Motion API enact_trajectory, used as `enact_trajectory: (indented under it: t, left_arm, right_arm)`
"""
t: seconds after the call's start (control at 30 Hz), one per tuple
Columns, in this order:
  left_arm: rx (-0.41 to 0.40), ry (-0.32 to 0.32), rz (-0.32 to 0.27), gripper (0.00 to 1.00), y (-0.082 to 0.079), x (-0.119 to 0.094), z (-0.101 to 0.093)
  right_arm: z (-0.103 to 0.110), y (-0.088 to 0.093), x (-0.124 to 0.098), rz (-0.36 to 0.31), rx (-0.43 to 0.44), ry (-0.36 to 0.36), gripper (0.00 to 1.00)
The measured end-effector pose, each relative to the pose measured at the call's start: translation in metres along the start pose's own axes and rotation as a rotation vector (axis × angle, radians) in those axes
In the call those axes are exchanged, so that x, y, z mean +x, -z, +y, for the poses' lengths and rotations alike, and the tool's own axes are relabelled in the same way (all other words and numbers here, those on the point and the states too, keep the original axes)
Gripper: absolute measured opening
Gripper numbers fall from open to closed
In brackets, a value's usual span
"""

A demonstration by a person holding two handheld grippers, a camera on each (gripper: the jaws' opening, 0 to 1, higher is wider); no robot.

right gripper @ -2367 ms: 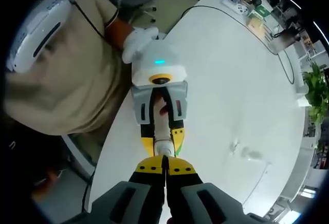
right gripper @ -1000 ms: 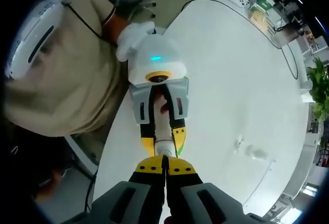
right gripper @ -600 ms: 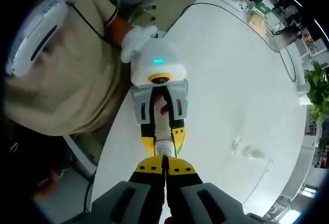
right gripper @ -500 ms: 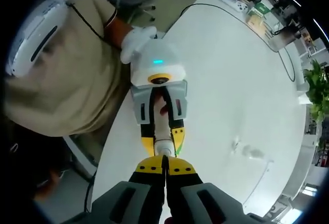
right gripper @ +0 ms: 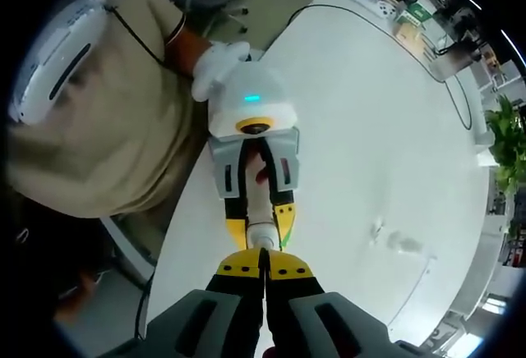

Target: Clamp pump bottle remove cover press pump head put on cover

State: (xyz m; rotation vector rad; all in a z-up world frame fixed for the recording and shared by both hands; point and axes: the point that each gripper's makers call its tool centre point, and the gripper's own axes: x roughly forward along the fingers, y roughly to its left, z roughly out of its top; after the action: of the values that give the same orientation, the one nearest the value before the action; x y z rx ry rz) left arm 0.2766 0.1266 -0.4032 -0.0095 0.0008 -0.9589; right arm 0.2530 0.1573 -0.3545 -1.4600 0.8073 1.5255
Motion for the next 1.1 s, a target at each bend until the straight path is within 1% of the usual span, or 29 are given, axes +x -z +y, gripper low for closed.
enact_trajectory:
  t: [0.43, 1.1]
  left_arm:
    - [-0.001, -0.001, 0.000, 0.14, -0.0003, -0.0002, -0.0010]
    - [-0.001, -0.001, 0.000, 0.14, -0.0004, -0.0005, -0.0014]
  right_arm:
    - [-0.0002, -0.0001, 0.0000, 0.015, -0.003, 0.004, 0.00]
    - [0.0006, -0.0001, 0.0002, 0.013, 0.002, -0.002, 0.00]
